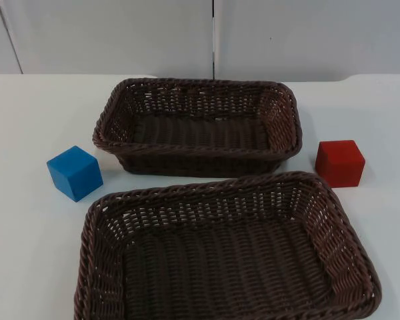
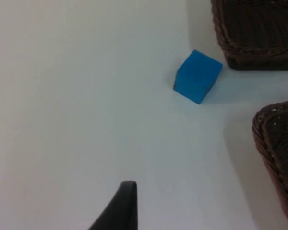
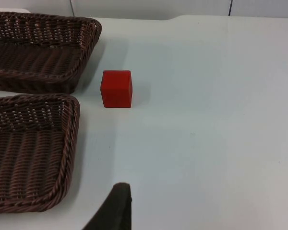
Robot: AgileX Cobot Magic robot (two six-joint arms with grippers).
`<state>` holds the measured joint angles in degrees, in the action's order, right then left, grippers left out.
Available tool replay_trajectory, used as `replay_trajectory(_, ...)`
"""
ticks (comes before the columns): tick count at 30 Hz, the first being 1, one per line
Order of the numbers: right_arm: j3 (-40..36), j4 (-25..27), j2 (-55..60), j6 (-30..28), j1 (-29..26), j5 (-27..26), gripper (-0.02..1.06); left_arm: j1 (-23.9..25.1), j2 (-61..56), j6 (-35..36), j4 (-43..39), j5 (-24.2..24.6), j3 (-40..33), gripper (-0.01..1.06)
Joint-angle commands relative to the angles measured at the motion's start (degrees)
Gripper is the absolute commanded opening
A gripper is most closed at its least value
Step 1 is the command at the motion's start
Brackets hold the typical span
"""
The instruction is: Pick up one cube with the left hand and place it into the upper basket. Pick up one cube with the right hand and place it into the lower basket.
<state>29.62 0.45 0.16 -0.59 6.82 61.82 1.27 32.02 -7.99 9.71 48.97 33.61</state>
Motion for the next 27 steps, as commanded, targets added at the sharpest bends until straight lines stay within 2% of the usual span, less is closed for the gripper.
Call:
replay_trajectory(1, -0.1, 0.13, -0.16, -0.06, -0.33, 0.04, 1.05, 0.14, 2.57, -3.3, 4.17, -1.35, 1.81, 1.05)
replay_trajectory(8, -0.1, 0.13, -0.16, -0.06, -0.33, 0.04, 1.05, 0.14, 7.04, -4.04, 4.98, -2.18, 3.79, 1.05)
replay_trajectory(12, -0.1, 0.13, -0.16, -0.06, -0.33, 0.04, 1.05, 0.14, 9.91, -6.72, 7.13, -2.6, 4.91, 1.05)
replay_trajectory(18, -0.1, 0.13, -0.16, -0.06, -0.33, 0.04, 1.05, 0.14, 14.1, -10.88, 13.24, -5.05, 6.19, 1.05)
replay_trajectory(22, -0.1, 0.13, -0.16, -0.06, -0.33, 0.04, 1.05, 0.14, 17.19, -17.14, 20.09, -6.73, 6.19, 1.05)
replay_trajectory(27, -0.1, 0.13, -0.16, -0.06, -0.33, 0.04, 1.05, 0.14, 20.27, -19.9, 22.85, -8.14, 6.19, 1.05)
